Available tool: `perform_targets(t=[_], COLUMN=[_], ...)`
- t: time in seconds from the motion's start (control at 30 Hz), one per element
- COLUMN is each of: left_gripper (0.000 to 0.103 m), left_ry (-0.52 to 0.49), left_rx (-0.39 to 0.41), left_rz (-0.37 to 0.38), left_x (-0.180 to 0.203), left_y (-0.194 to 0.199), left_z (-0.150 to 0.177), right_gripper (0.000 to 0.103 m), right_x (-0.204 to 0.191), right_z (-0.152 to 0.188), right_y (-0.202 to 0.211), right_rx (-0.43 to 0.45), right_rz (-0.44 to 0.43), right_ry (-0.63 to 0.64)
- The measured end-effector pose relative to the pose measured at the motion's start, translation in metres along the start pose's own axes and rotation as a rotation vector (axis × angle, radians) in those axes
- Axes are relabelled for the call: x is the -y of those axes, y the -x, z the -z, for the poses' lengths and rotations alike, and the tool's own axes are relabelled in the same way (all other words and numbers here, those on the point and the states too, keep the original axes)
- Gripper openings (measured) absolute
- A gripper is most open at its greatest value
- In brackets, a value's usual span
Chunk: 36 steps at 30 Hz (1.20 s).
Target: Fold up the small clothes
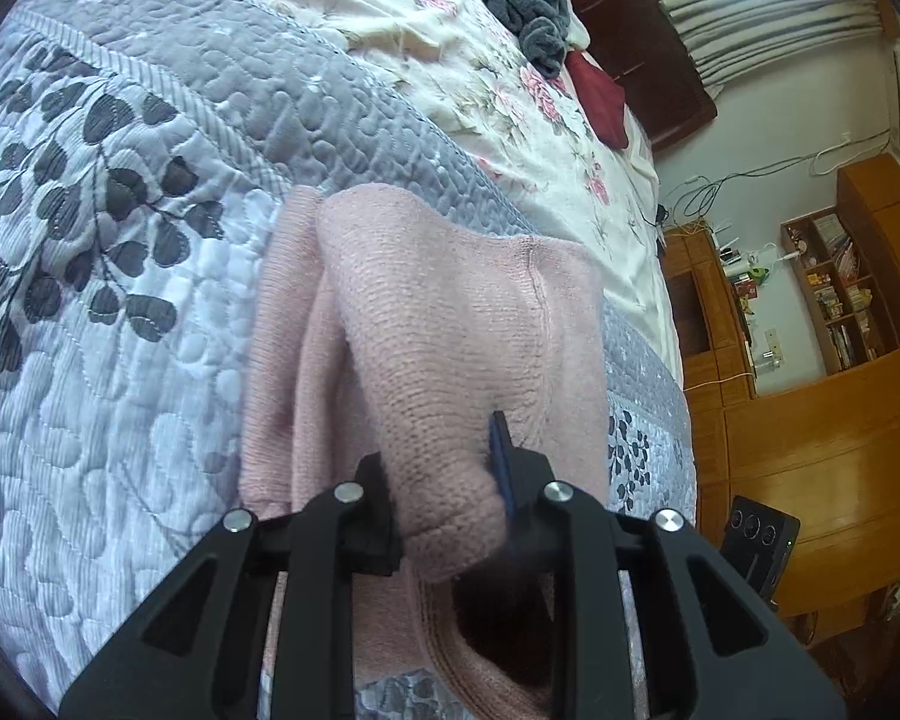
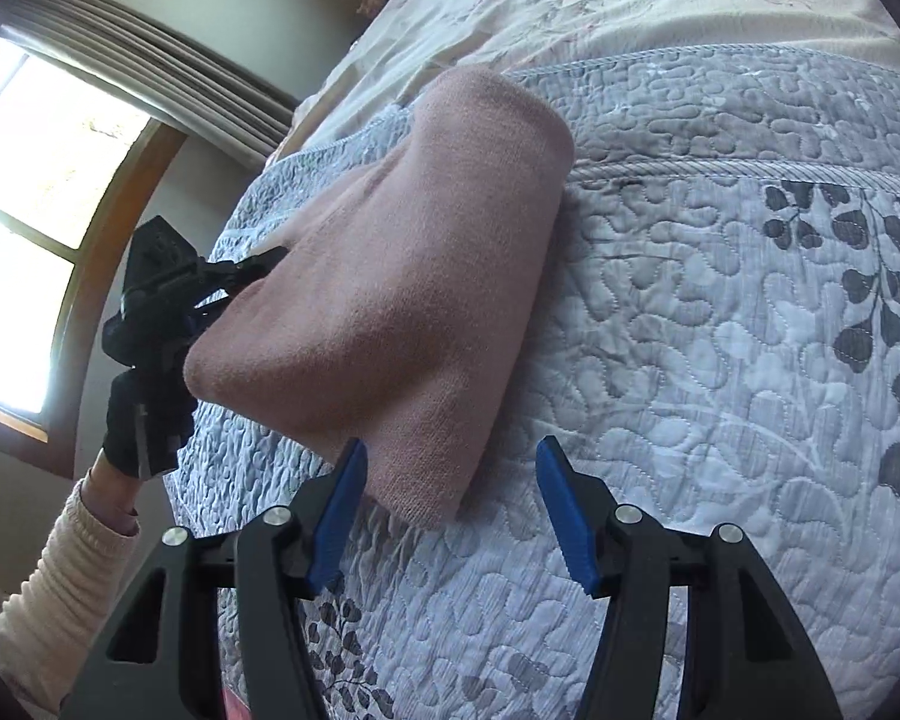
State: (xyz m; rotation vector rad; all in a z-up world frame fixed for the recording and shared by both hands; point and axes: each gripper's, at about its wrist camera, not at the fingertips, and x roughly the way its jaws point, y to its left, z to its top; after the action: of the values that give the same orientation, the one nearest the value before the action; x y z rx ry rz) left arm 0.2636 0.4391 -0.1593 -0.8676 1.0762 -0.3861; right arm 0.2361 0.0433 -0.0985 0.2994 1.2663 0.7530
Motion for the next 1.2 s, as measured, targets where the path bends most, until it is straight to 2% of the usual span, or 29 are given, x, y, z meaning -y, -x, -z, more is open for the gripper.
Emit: perform_targets(t=[0.13, 0.27, 0.3, 0.4, 0.5, 0.57, 0.6, 0.63, 0.77, 0.8, 0.87, 0.9, 0.93, 1.0, 1.13, 1.2], left_gripper=[0.022, 0.023, 0.026, 0.029, 0.047, 0.05, 0.055, 0.062, 0.063, 0.061, 0.041, 0.015, 0.007, 0.006, 0.006, 0.006], left_ry=[0.007, 0.063, 0.066, 0.045, -0.021, -0.056, -0.07, -0.084, -0.103, -0.098, -0.084, -0.065, -0.027, 0.025, 0.052, 0.062], left_rx=[-0.026, -0.015, -0.007, -0.002, 0.029, 0.045, 0.044, 0.035, -0.052, -0.067, -0.085, -0.096, -0.113, -0.089, -0.032, -0.033], left_rz=[-0.054, -0.023, -0.019, -0.056, -0.075, -0.059, -0.037, -0.025, -0.039, -0.04, -0.06, -0.036, 0.004, 0.053, 0.069, 0.037], left_x=[-0.028, -0.053, -0.053, -0.043, -0.023, -0.008, -0.001, 0.005, 0.018, 0.019, 0.017, 0.014, 0.008, -0.002, -0.026, -0.041], left_y=[-0.01, -0.015, -0.013, 0.001, 0.029, 0.048, 0.054, 0.056, 0.039, 0.032, 0.021, 0.017, 0.015, 0.023, 0.05, 0.053], left_z=[0.001, 0.007, 0.008, 0.013, 0.026, 0.04, 0.048, 0.055, 0.078, 0.08, 0.083, 0.082, 0.082, 0.08, 0.081, 0.085], right_gripper=[0.06, 0.06, 0.061, 0.061, 0.063, 0.064, 0.065, 0.065, 0.065, 0.065, 0.065, 0.065, 0.065, 0.065, 0.066, 0.066], right_x=[-0.011, -0.017, -0.018, -0.019, -0.015, -0.011, -0.009, -0.007, -0.003, -0.004, -0.006, -0.007, -0.009, -0.012, -0.007, -0.003], right_z=[0.0, 0.001, 0.002, 0.006, 0.013, 0.018, 0.02, 0.022, 0.028, 0.029, 0.031, 0.033, 0.033, 0.033, 0.03, 0.027], right_y=[-0.013, -0.028, -0.031, -0.036, -0.035, -0.035, -0.035, -0.037, -0.043, -0.043, -0.041, -0.04, -0.038, -0.035, -0.032, -0.04], right_rx=[-0.019, -0.043, -0.05, -0.065, -0.058, -0.051, -0.051, -0.05, -0.049, -0.047, -0.045, -0.044, -0.041, -0.035, -0.032, -0.044], right_rz=[-0.007, 0.032, 0.047, 0.048, 0.027, 0.002, -0.007, -0.011, -0.026, -0.027, -0.026, -0.03, -0.037, -0.049, -0.102, -0.104], right_ry=[0.007, 0.013, 0.02, 0.023, 0.004, -0.02, -0.03, -0.038, -0.085, -0.088, -0.089, -0.089, -0.088, -0.089, -0.126, -0.154])
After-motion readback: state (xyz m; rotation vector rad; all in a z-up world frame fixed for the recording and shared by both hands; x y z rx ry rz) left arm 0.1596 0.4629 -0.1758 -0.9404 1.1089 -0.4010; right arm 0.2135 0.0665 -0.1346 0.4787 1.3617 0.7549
